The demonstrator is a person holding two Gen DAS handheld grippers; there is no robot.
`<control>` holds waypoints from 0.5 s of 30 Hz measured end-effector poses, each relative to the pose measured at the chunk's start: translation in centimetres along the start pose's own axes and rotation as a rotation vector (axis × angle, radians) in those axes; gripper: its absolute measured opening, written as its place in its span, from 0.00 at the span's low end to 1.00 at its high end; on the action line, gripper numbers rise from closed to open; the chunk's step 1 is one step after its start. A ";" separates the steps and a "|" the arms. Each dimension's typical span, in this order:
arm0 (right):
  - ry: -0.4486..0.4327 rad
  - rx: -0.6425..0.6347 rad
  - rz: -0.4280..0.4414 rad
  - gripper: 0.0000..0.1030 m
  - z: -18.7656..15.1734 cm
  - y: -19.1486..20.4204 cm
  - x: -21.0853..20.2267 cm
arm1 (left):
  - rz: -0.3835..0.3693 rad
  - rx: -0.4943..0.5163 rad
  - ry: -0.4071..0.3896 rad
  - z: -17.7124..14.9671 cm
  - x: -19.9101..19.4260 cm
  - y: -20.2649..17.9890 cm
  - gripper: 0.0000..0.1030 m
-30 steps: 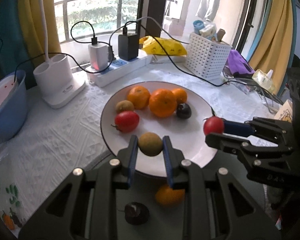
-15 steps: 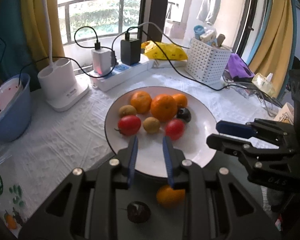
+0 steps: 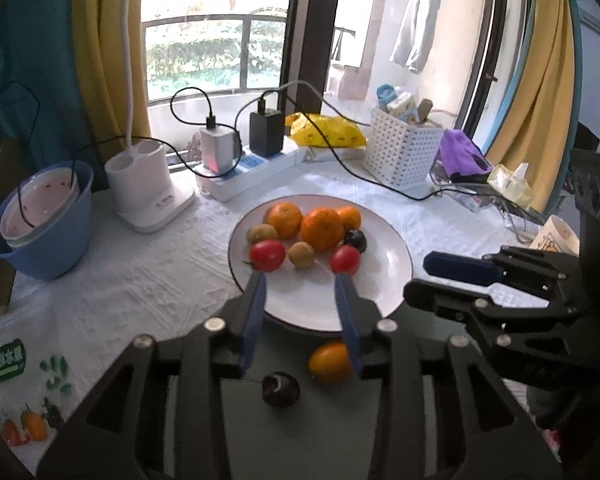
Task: Organize fruits
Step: 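Withdraw both tools from the plate toward the last orange on the tray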
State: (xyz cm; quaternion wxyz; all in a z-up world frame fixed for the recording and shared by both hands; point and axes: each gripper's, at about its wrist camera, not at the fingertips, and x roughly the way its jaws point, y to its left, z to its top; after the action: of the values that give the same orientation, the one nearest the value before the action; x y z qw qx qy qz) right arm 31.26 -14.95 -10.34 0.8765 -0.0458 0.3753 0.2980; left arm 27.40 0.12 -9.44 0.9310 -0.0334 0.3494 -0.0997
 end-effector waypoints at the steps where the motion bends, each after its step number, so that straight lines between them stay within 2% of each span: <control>1: -0.001 -0.003 -0.001 0.34 0.0 0.3 -0.1 | -0.003 -0.004 -0.008 0.0 -0.4 0.1 0.40; 9: -0.008 -0.027 -0.005 0.34 -0.1 2.6 -0.8 | -0.010 -0.007 -0.045 -0.5 -2.5 0.8 0.41; 15: -0.002 -0.063 -0.009 0.34 0.3 4.3 -0.9 | -0.006 -0.049 -0.079 -1.1 -4.0 2.4 0.41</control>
State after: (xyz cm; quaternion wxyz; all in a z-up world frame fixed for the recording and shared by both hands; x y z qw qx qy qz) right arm 28.51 -11.76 -8.89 0.8763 -0.0748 0.3647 0.3057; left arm 24.11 3.31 -7.97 0.9428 -0.0612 0.3145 -0.0923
